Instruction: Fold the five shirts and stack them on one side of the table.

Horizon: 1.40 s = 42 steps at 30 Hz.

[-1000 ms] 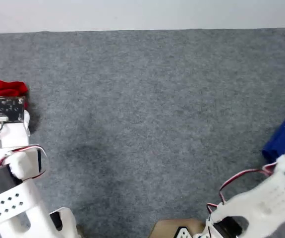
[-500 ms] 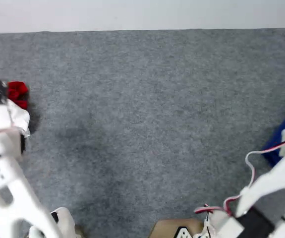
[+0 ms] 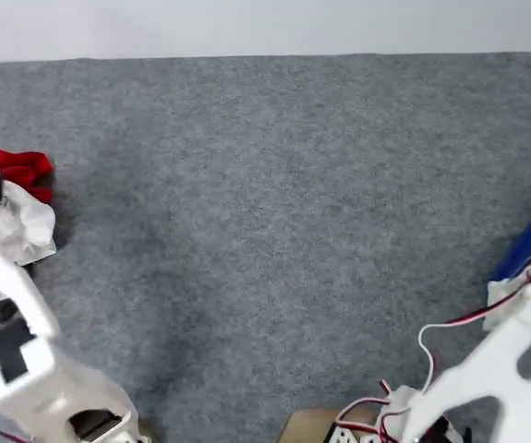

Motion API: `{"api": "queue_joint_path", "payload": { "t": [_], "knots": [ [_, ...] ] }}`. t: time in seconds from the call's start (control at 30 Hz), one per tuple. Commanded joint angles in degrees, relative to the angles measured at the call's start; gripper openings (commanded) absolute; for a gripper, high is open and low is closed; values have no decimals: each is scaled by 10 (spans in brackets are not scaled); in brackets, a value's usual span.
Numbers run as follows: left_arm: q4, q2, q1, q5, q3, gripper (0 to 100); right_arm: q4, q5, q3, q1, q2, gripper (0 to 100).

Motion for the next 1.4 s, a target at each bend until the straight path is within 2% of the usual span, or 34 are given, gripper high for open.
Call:
{"api": "queue_joint_path", "payload": {
  "t": [0.0, 0.47, 0.87, 0.93, 1.0, 1.07, 1.1, 1.27, 1.37],
  "knots": [
    [4, 32, -4, -4, -93, 239, 23, -3, 12, -5, -24, 14],
    [-82, 226, -33, -6, -279, 246, 23, -4, 43, -5, -24, 15],
    [-84, 360, -52, -6, -377, 242, 24, -4, 43, -5, -26, 15],
    [-82, 375, -51, -6, -382, 205, 24, -4, 43, -5, -26, 15],
    [-82, 378, -48, -6, -390, 122, 24, -4, 43, -5, -26, 15],
    [-71, 372, -42, -4, -410, 21, 24, -4, 43, -5, -26, 15],
    [-61, 366, -36, -4, -425, 0, 24, -4, 43, -5, -26, 15],
    [32, 332, 4, -2, -532, 5, 24, -5, 43, -5, -26, 13],
    [62, 316, 29, 33, -611, 5, 24, -5, 43, -5, -26, 12]
  ]
}}
